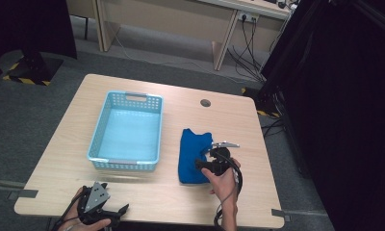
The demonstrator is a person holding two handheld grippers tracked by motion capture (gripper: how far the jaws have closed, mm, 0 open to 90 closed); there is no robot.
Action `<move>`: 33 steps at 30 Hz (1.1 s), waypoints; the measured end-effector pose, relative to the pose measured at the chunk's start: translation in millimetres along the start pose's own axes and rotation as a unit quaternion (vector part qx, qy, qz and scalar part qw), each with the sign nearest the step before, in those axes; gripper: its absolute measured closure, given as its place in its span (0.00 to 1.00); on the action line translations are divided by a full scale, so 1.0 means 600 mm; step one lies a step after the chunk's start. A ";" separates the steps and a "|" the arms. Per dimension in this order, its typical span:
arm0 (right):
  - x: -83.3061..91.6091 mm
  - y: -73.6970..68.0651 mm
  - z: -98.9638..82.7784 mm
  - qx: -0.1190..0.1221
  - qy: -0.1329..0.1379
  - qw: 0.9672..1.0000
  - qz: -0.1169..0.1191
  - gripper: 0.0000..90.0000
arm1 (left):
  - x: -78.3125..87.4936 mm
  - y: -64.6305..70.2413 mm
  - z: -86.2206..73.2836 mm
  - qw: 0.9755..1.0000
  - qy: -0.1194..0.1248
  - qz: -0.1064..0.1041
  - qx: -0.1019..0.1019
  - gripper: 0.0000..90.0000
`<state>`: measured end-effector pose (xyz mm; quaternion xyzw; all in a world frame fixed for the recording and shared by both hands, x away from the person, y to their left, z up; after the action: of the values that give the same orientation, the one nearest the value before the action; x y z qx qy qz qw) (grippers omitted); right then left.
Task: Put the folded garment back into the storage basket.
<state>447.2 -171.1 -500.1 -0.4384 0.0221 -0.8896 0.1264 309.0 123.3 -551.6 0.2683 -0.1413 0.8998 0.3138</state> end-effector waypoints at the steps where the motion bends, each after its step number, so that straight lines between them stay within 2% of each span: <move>1: -0.001 -0.001 0.001 -0.001 -0.001 1.000 0.001 0.16 | 0.000 0.000 0.000 1.000 0.000 0.000 0.000 0.00; 22: -0.038 -0.040 0.020 0.009 -0.031 0.999 0.007 0.28 | 0.000 0.000 0.000 1.000 0.000 0.000 0.000 0.00; 33: -0.062 -0.047 0.018 0.013 -0.051 0.999 0.003 0.30 | 0.000 0.000 0.000 1.000 0.000 0.000 0.000 0.00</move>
<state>472.0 -134.2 -518.2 -0.4812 0.0054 -0.8660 0.1357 308.9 123.4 -551.6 0.2683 -0.1415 0.8996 0.3142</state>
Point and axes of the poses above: each handheld gripper's, and its own axes: x roughly backward along the jaws, z roughly out of its top, y roughly to its right, the point moved 9 cm from there along -x, roughly forward along the jaws, and after that the axes turned 7 degrees about -x, right-handed, at the moved point
